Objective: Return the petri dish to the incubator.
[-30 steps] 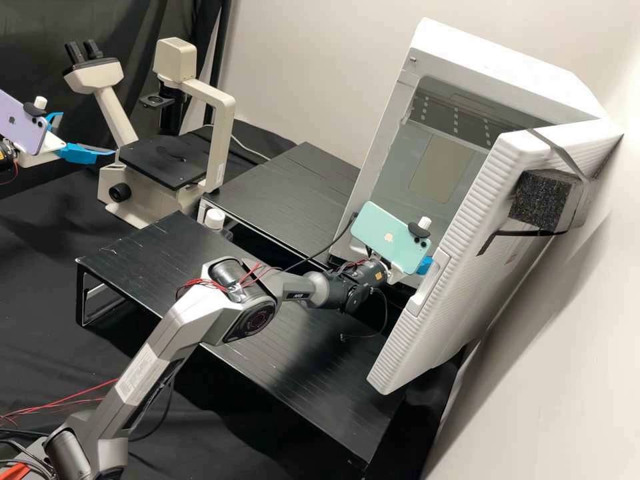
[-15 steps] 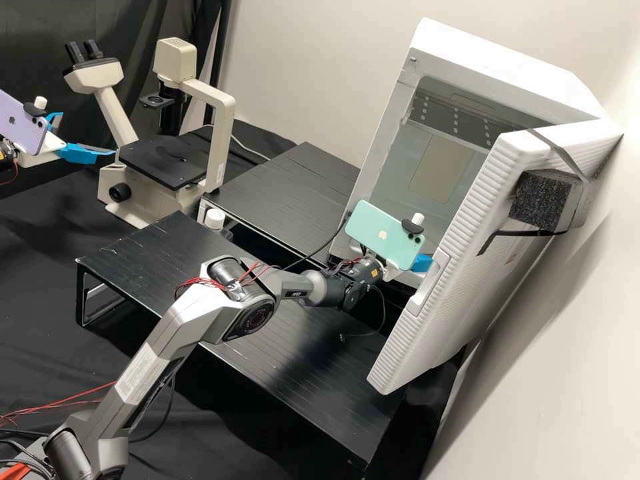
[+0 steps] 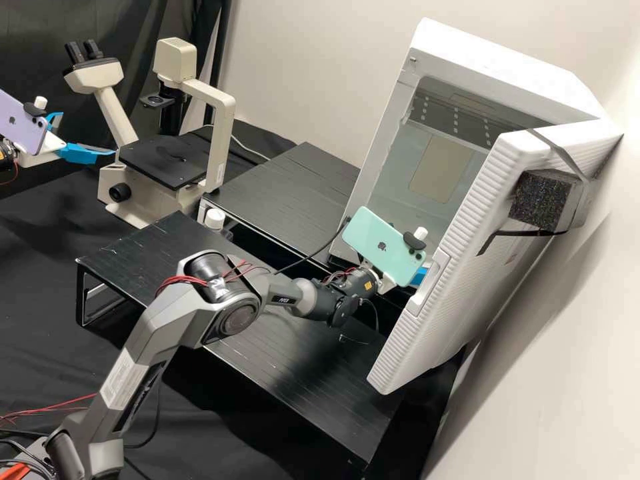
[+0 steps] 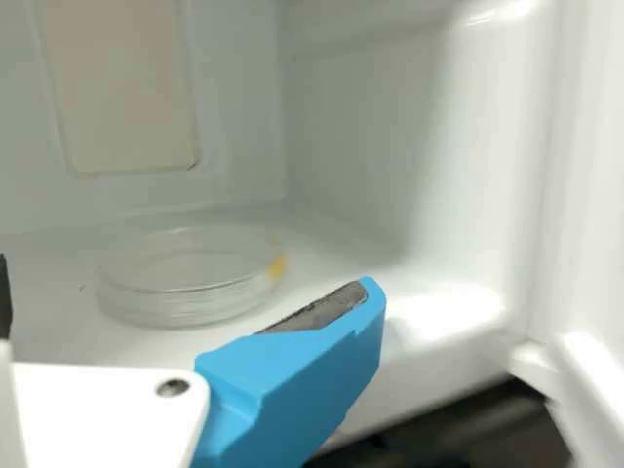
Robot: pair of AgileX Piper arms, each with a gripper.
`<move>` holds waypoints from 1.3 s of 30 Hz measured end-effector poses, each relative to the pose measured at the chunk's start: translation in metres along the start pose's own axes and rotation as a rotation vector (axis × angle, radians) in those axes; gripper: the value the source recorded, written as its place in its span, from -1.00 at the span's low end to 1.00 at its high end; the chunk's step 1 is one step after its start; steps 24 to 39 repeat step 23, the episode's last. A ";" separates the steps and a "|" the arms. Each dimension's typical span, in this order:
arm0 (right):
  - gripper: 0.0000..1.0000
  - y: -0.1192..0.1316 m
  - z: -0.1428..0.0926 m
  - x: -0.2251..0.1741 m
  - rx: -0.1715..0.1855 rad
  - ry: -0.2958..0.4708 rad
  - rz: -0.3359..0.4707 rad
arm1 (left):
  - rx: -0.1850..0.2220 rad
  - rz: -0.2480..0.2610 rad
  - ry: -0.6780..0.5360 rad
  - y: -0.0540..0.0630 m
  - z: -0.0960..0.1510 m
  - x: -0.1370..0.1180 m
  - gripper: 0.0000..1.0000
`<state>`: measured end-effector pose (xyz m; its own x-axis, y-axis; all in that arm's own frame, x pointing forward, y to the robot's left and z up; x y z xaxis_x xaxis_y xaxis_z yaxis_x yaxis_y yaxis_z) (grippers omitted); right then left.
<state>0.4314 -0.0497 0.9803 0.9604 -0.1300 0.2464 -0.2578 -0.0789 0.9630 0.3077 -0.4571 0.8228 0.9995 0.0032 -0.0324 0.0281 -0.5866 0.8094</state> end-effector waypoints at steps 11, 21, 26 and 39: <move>1.00 0.022 -0.013 -0.082 0.004 0.157 0.186 | 0.000 0.000 0.000 0.000 0.000 0.000 1.00; 1.00 0.002 -0.020 -0.162 0.056 0.221 0.188 | 0.000 0.000 0.000 0.000 0.000 0.000 1.00; 1.00 -0.007 -0.023 -0.175 0.063 0.219 0.159 | 0.000 0.000 0.000 0.000 0.000 0.000 1.00; 1.00 -0.007 -0.023 -0.175 0.063 0.219 0.159 | 0.000 0.000 0.000 0.000 0.000 0.000 1.00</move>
